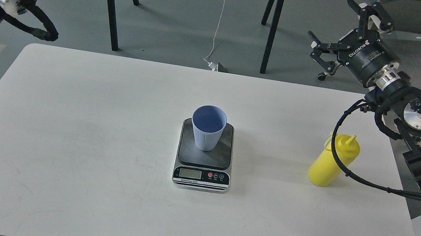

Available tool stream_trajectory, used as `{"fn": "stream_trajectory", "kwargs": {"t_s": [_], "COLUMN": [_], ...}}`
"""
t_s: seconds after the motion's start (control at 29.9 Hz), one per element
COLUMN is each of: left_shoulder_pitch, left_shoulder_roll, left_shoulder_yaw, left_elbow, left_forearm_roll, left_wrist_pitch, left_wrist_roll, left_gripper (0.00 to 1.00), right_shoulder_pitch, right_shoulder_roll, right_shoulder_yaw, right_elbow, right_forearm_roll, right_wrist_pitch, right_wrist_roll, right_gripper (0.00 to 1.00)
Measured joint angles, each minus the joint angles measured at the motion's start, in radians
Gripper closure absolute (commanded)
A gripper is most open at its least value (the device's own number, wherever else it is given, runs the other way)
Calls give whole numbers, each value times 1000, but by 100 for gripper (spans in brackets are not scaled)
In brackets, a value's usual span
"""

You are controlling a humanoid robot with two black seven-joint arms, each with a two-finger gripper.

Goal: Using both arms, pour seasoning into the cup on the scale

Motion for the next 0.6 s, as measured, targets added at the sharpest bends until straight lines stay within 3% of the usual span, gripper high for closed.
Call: {"fn": "stream_trajectory", "kwargs": {"t_s": [0.6], "left_shoulder_pitch": [183], "left_shoulder_roll": [64], "left_shoulder_yaw": [-3], "left_elbow": [-3], "left_forearm_roll": [-27], "left_wrist_pitch": [0], "left_wrist_roll": [0], "left_gripper": [1], "right_shoulder_pitch": [-6], "right_shoulder_roll": [15], "right_shoulder_yaw": [-5], "right_elbow": [-14], "right_forearm_roll": [0], "right_wrist_pitch": [0], "right_wrist_roll": [2], "right_gripper": [0]}}
